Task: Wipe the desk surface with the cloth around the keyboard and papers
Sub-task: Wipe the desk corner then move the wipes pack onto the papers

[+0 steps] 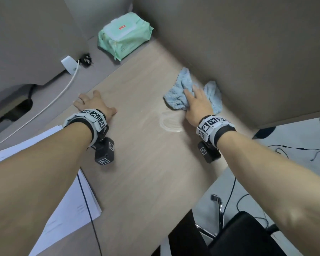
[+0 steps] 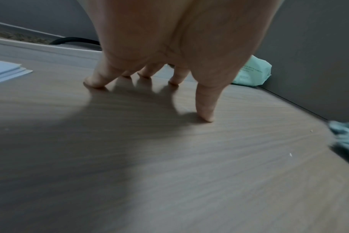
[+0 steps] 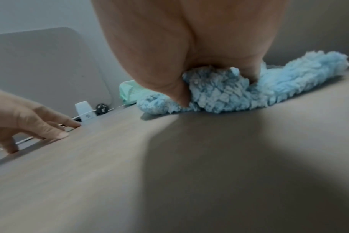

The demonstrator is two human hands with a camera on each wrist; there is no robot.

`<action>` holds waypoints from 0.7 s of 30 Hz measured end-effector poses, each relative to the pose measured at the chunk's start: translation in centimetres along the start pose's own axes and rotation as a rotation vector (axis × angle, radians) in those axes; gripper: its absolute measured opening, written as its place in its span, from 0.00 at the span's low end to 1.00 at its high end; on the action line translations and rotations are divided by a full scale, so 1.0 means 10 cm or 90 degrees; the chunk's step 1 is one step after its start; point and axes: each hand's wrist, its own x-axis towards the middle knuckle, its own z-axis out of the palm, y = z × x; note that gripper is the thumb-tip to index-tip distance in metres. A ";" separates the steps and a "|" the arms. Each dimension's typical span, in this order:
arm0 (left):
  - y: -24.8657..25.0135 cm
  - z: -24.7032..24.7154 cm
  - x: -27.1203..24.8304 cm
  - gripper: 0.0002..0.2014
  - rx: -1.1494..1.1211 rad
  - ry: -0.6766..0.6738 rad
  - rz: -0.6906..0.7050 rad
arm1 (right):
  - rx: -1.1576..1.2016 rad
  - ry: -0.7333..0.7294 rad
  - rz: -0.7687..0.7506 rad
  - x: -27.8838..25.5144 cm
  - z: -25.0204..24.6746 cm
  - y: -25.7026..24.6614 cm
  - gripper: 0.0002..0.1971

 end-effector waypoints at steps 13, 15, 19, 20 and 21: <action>-0.10 0.25 -0.36 0.44 0.004 0.034 0.153 | -0.064 -0.021 0.226 -0.78 -0.02 0.41 0.35; -0.06 0.27 -0.38 0.47 0.025 0.024 0.153 | -0.072 -0.049 0.153 -0.66 0.04 0.07 0.37; -0.05 0.29 -0.41 0.48 0.046 0.032 0.148 | -0.080 -0.099 -0.031 -0.66 0.16 -0.51 0.41; -0.05 0.29 -0.41 0.48 0.044 0.030 0.148 | -0.074 -0.106 -0.061 -0.68 0.17 -0.54 0.41; -0.05 0.28 -0.42 0.48 0.044 0.029 0.146 | -0.067 -0.107 -0.084 -0.67 0.17 -0.52 0.40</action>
